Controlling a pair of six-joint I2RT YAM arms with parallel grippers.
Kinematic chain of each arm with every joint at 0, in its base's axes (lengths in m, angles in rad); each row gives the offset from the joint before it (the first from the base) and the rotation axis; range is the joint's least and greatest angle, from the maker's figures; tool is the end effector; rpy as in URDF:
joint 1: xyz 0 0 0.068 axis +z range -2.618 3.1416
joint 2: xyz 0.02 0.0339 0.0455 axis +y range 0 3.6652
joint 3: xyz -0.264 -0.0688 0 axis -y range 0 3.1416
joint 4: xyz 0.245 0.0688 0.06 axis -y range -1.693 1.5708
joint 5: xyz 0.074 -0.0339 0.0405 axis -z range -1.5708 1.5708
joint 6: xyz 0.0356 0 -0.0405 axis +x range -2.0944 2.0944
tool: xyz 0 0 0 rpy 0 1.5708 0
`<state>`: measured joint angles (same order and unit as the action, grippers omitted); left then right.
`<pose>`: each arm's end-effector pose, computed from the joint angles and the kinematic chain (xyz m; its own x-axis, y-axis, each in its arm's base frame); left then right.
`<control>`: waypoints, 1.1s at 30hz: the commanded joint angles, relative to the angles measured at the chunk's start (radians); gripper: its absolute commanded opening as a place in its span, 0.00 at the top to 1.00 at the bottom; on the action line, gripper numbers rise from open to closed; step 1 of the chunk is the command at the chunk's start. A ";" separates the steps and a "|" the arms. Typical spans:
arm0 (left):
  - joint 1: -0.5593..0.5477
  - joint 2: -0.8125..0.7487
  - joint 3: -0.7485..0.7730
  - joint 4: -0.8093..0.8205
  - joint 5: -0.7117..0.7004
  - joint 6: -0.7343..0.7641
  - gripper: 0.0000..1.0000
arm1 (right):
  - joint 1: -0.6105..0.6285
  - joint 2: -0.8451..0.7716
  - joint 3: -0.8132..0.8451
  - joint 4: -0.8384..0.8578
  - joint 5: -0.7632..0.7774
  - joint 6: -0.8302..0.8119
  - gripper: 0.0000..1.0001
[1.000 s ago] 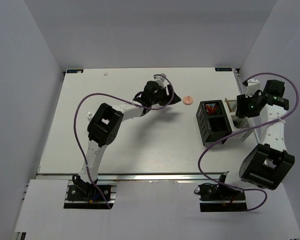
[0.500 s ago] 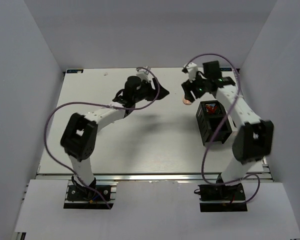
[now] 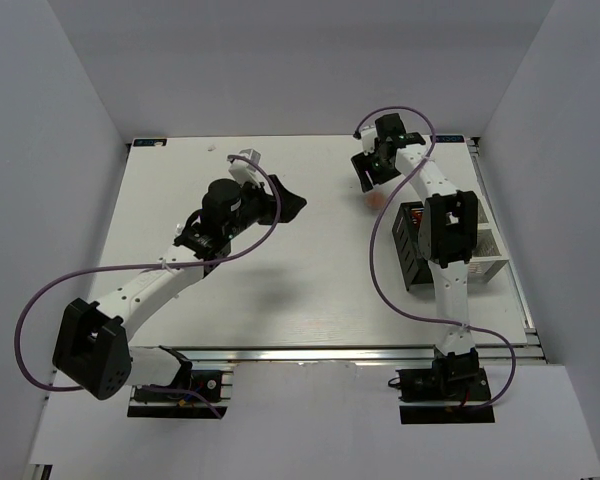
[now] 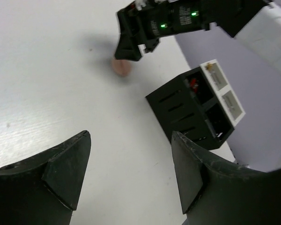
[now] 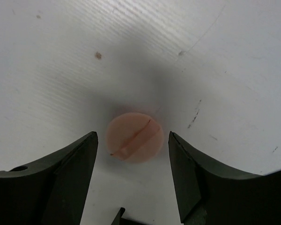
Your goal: Organize the makeup
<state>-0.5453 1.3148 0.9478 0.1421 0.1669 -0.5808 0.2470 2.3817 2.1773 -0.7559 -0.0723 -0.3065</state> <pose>0.2617 -0.1657 0.3127 -0.5160 -0.3198 -0.7946 0.4387 0.6981 -0.5658 0.5096 0.1312 0.2146 -0.6718 -0.4797 -0.5644 -0.5105 0.8519 -0.1165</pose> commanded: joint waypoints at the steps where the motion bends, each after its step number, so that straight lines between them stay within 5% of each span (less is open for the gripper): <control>1: 0.001 -0.046 -0.014 -0.068 -0.070 -0.005 0.21 | -0.002 -0.016 0.013 -0.083 0.026 -0.028 0.33; 12: -0.001 -0.055 -0.014 -0.108 -0.063 -0.005 0.21 | -0.026 0.039 -0.056 -0.108 -0.017 -0.088 0.44; 21: -0.001 -0.080 -0.024 -0.118 -0.087 -0.010 0.21 | -0.026 0.066 -0.077 -0.083 0.019 -0.125 0.66; 25: -0.001 -0.080 -0.020 -0.122 -0.086 -0.013 0.21 | -0.026 0.059 -0.065 -0.077 -0.012 -0.132 0.84; 33: -0.001 -0.085 -0.011 -0.110 -0.089 -0.004 0.21 | -0.032 -0.174 -0.128 0.053 -0.208 -0.068 1.00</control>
<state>-0.5453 1.2739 0.9264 0.0227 0.0868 -0.5880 0.2207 2.3760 2.0781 -0.7959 -0.1669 -0.4156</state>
